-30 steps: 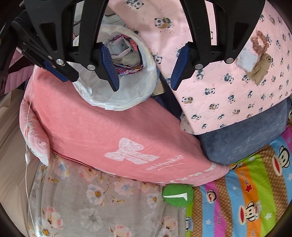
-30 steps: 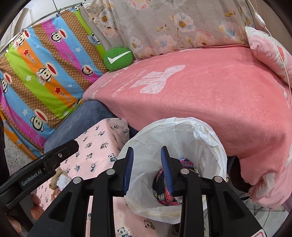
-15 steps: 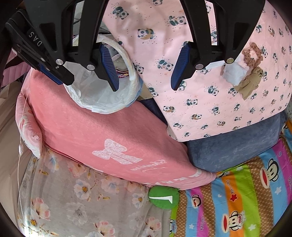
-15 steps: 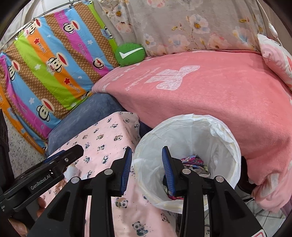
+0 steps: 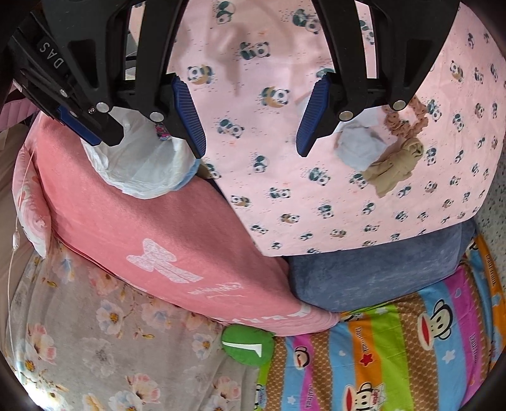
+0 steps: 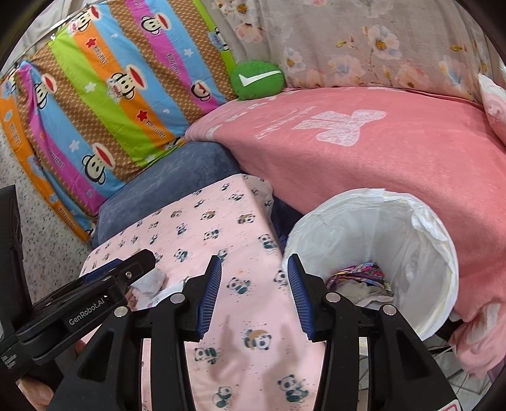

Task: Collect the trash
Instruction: 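Move both tools back over the scrunchie and white hotel card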

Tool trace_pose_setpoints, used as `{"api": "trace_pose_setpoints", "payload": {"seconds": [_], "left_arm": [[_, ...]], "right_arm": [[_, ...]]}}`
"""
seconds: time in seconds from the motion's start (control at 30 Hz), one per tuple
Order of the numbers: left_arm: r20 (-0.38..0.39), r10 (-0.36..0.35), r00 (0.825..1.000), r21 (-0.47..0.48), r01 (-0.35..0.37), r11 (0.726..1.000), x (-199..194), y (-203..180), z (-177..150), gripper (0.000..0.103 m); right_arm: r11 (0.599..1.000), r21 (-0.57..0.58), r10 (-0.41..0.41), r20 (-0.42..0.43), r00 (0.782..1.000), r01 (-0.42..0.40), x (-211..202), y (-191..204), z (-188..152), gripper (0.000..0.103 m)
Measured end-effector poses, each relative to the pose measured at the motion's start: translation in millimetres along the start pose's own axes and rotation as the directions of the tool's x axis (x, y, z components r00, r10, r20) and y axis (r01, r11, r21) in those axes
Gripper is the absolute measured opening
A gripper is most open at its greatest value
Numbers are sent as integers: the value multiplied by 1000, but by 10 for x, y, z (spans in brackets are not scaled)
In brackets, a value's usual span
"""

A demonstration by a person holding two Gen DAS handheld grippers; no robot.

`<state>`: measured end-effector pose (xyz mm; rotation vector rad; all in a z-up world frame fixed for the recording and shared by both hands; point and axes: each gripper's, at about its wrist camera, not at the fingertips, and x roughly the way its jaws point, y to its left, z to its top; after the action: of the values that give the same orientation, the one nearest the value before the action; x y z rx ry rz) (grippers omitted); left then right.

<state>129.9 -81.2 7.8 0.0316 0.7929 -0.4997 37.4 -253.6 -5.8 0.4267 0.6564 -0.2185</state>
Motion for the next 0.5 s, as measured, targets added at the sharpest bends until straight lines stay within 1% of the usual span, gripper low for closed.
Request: {"api": "trace_pose_setpoints", "payload": {"seconds": [0.2,0.23,0.27,0.4,0.5], "left_arm": [[-13,40,999,-53,-41,998,4,368,-72,57],[-15,50,999,-61,-50,997,4,436,-90,58],[-18,59,998,-68,-60,996,5,500,-108,61],[-33,106,994,-102,-109,989,11,811,-197,64],[-50,150,987,-134,-155,979,23,1084,-270,66]], "right_arm": [[998,-51,26,-37,999,-28,141,312,-90,43],[998,-59,30,-43,999,-32,164,362,-108,43],[997,-67,34,-51,998,-37,195,419,-133,44],[994,-95,46,-83,996,-53,318,609,-214,44],[990,-121,55,-110,992,-68,425,759,-281,44]]}}
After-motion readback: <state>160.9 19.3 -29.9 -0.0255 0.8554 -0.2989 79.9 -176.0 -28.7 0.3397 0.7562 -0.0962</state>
